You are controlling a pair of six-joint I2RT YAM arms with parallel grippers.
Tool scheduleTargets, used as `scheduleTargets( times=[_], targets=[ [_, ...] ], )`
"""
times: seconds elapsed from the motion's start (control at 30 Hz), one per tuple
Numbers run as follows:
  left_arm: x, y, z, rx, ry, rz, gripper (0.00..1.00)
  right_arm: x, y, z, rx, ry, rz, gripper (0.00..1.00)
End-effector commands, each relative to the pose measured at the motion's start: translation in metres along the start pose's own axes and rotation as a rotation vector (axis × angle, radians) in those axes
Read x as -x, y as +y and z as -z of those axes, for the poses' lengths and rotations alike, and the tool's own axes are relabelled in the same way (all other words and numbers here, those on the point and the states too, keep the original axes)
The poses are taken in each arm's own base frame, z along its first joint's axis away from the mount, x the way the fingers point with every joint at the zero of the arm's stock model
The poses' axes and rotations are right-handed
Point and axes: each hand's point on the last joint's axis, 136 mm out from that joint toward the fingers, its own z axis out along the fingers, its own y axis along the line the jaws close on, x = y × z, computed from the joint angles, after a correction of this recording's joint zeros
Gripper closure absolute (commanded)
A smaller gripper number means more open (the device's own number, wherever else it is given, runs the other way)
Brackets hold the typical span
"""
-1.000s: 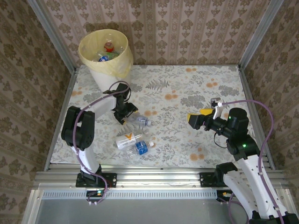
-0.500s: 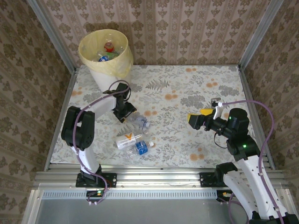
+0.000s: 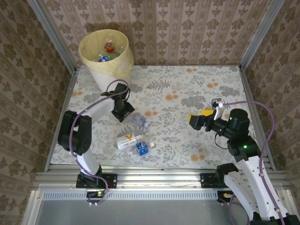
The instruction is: Throw the plastic bottles in the bin
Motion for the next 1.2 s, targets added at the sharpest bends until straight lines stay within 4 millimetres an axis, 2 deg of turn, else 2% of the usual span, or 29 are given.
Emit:
scheduleTargets(
  times=[0.0, 0.37, 0.67, 0.7, 0.73, 1.17],
  targets=[
    [0.008, -0.002, 0.02, -0.015, -0.08, -0.047, 0.44, -0.004, -0.003, 0.001, -0.018, -0.002, 0.004, 0.0],
    [0.021, -0.012, 0.061, -0.053, -0.205, -0.133, 0.45, -0.003, -0.003, 0.0, -0.018, -0.003, 0.004, 0.0],
    [0.028, -0.027, 0.084, -0.105, -0.269, -0.244, 0.49, -0.003, -0.003, 0.001, -0.017, -0.001, 0.005, 0.0],
    [0.019, -0.034, 0.085, -0.116, -0.264, -0.282, 0.49, -0.003, -0.003, 0.001, -0.019, 0.0, 0.005, 0.0],
    [0.018, -0.035, 0.086, -0.121, -0.266, -0.296, 0.5, -0.003, -0.003, 0.001, -0.018, -0.002, 0.004, 0.0],
    [0.022, -0.056, 0.119, -0.198, -0.367, -0.423, 0.5, -0.003, -0.002, 0.003, -0.019, -0.005, 0.006, 0.0]
  ],
)
